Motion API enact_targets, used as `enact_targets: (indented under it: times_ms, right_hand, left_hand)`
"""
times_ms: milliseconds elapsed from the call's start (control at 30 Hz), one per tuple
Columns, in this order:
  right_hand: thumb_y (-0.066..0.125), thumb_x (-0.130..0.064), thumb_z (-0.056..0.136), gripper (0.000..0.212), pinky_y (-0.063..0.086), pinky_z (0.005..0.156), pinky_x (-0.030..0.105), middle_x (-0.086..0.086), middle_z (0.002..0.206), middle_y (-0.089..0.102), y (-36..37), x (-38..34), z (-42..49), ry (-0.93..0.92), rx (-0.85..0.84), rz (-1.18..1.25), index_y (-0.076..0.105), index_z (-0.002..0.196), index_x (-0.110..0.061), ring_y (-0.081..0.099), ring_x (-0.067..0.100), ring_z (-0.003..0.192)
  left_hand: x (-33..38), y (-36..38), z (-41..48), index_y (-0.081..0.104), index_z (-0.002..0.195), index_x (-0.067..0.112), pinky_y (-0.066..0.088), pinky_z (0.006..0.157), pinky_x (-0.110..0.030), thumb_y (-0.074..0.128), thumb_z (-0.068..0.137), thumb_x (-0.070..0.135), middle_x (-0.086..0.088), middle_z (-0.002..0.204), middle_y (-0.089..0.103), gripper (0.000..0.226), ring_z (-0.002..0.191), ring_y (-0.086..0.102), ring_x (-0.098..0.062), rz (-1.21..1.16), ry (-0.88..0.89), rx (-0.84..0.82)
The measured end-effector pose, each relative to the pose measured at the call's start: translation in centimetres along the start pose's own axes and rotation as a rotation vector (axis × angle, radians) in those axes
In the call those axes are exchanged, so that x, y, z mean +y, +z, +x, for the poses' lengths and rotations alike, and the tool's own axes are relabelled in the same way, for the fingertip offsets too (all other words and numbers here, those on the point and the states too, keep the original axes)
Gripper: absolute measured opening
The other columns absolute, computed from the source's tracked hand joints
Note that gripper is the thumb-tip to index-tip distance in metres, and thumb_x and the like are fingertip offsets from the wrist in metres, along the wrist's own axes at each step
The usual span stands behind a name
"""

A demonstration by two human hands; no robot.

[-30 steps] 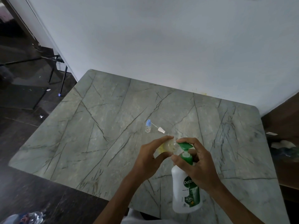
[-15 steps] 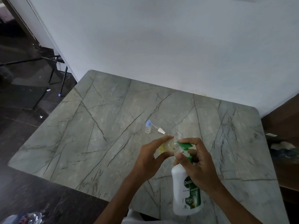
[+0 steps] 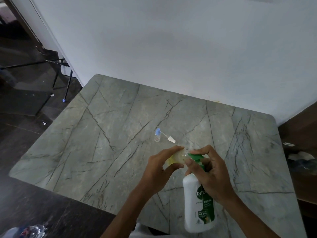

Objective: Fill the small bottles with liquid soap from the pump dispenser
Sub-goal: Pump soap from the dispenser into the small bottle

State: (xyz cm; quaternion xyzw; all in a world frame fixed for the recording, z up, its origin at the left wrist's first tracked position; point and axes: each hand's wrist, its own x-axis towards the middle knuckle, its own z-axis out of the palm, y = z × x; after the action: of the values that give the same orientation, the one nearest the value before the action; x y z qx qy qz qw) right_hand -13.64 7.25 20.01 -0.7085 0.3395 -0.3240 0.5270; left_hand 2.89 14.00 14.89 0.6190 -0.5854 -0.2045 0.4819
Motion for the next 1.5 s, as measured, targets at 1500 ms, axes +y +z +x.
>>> enact_targets:
  times_ms: [1500]
  right_hand:
    - [0.074, -0.046, 0.07, 0.034, 0.056, 0.049, 0.036, 0.006, 0.081, 0.073, -0.5, -0.8, -0.4, 0.071, -0.024, -0.003, 0.057, 0.095, -0.031, 0.069, 0.024, 0.059]
  left_hand:
    - [0.2, -0.4, -0.3, 0.056, 0.13, 0.022, 0.051, 0.088, -0.019, 0.067, 0.088, 0.033, 0.008, 0.124, 0.064, 0.046, 0.108, 0.062, -0.001, 0.015, 0.03, -0.005]
